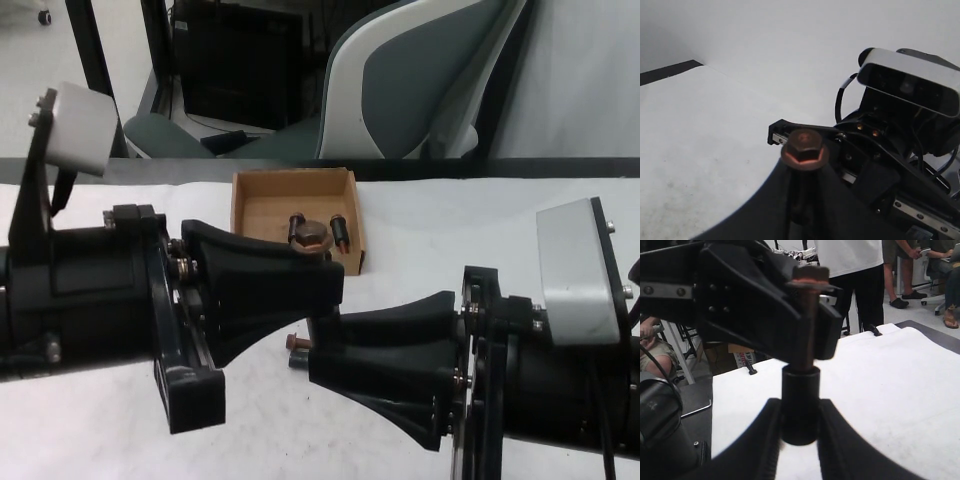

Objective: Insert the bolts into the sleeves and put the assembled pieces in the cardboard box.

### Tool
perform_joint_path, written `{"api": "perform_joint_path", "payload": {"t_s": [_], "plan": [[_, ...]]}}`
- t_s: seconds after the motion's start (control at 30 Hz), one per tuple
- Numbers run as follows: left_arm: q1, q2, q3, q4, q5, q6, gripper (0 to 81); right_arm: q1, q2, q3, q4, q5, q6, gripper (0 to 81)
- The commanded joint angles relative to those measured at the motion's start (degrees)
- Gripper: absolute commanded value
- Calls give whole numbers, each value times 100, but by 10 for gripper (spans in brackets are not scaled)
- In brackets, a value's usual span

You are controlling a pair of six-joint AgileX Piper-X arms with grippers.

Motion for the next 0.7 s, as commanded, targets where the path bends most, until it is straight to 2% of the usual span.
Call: {"api": "perform_joint_path", "payload": {"t_s": [0.0, 0.1, 0.3, 0.4, 0.57, 0.67], "plan": [[2, -2, -6, 92, -370, 108, 8, -10, -45, -131, -245, -67, -15, 3], [2, -2, -6, 92, -438, 458, 28, -10, -45, -137, -245, -67, -15, 3], [2, -2, -6, 123, -480, 563, 267, -10, -45, -137, -245, -67, -15, 3], [2, -2, -6, 289, -811, 563, 367, -10, -45, -152, -245, -67, 3, 3], [2, -2, -6, 901, -1559, 1125, 384, -10, -38, -366, -245, -67, 3, 3], [2, -2, -6, 1078, -1596, 1341, 384, -10, -38, -463, -245, -67, -12, 3]]}}
